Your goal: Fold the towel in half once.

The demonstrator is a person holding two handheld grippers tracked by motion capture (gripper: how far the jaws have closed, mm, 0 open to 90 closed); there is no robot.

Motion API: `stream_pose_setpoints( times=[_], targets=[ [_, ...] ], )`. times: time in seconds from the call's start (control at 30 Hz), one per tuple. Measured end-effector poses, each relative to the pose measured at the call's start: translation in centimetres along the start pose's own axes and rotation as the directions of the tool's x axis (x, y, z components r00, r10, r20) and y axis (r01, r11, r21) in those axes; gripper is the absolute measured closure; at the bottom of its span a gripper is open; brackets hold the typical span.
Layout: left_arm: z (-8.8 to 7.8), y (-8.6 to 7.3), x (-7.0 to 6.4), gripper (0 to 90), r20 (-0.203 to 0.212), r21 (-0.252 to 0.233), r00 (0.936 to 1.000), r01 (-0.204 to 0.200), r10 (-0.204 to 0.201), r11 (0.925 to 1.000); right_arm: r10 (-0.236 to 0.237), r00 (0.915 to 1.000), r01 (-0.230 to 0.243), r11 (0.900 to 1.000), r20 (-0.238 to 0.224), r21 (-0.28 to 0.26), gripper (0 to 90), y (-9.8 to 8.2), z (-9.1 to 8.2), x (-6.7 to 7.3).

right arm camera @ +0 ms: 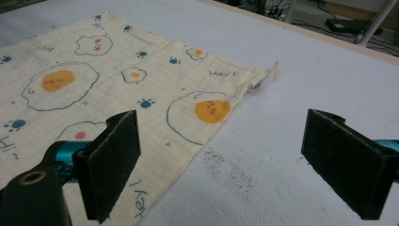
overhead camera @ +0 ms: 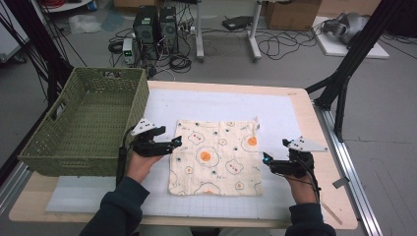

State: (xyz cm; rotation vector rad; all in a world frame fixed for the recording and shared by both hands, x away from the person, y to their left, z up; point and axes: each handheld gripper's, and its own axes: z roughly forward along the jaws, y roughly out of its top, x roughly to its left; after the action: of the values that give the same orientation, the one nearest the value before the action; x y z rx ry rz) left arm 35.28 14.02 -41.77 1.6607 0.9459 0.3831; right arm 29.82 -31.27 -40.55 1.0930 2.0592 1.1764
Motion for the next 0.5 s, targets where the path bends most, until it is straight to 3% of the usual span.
stream_pose_setpoints(
  times=[0.03, 0.27, 0.5],
  targets=[
    [0.2, 0.1, 0.0, 19.3, 0.000, -0.012, 1.0000, 0.004, -0.004, 0.9999, 0.001, 1.0000, -0.001, 1.000, -0.001, 0.000, 11.6, 0.0, 0.0, 0.0],
    [2.3, 1.8, 1.5, 20.8, -0.095, 0.055, 0.9954, 0.022, -0.016, 0.9982, 0.013, 0.9999, -0.013, 1.000, -0.007, 0.000, 11.6, 0.0, 0.1, -0.1],
    [4.4, 3.1, 2.7, 27.2, -0.140, 0.104, 0.9901, 0.023, -0.008, 0.9943, 0.011, 0.9999, -0.011, 1.000, -0.010, 0.010, 11.6, -0.1, 0.2, -0.1]
  ],
)
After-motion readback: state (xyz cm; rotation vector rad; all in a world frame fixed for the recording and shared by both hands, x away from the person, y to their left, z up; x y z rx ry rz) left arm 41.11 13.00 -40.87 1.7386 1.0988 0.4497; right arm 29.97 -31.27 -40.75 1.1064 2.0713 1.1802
